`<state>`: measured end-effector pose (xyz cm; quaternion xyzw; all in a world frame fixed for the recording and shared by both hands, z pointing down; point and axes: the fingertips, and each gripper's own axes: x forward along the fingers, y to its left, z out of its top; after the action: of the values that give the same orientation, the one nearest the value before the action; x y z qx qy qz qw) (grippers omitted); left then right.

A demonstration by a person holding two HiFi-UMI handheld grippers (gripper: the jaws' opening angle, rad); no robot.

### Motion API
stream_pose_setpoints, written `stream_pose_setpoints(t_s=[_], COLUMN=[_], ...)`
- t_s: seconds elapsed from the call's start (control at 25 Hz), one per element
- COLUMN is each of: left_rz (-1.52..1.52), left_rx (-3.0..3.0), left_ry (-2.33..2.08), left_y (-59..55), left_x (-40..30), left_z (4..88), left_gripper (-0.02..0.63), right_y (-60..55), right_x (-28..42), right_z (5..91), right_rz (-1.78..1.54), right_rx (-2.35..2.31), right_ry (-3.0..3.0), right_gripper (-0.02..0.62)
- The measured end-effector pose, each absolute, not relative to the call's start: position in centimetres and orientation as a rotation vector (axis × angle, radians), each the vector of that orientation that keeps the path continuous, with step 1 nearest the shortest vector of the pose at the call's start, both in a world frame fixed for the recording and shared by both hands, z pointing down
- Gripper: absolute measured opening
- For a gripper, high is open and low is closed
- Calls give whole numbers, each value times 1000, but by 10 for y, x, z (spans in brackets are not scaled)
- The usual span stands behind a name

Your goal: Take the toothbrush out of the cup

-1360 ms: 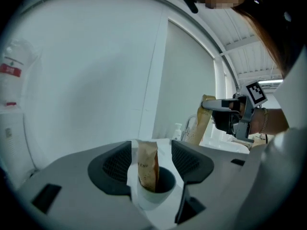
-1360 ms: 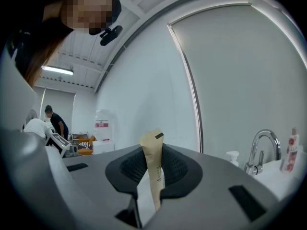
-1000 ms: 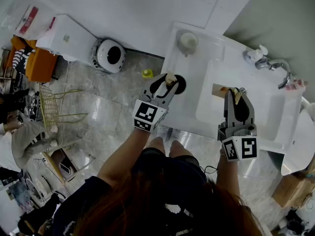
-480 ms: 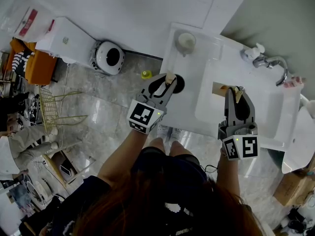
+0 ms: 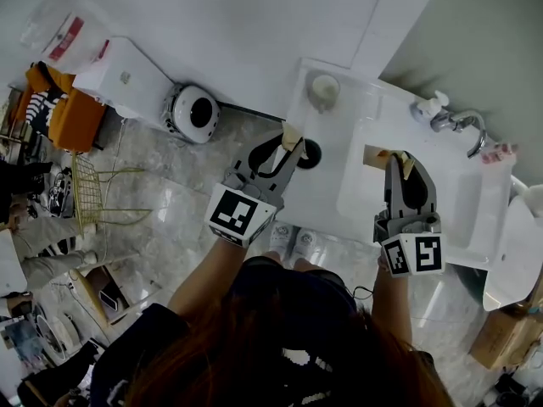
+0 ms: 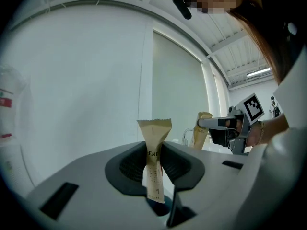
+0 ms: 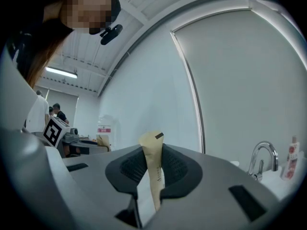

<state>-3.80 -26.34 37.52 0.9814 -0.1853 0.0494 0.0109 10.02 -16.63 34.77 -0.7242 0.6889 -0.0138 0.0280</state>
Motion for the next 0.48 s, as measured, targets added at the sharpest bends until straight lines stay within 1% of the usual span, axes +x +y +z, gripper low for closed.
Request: stream_pose_setpoints(t_s=[0.2, 0.48], left_rz=[118, 101], left_rx=[3101, 3092], left_ry=[-632, -696], left_y=[-258, -254], left_x=[-57, -87], left_z=[348, 339], left_gripper=[91, 91], right_y=[-157, -144], right_x=[91, 78], right_z=[333, 324], right_rz=[-4, 25], right_rx=[-2216, -2212], right_ry=[2131, 2141], right_gripper=[80, 80])
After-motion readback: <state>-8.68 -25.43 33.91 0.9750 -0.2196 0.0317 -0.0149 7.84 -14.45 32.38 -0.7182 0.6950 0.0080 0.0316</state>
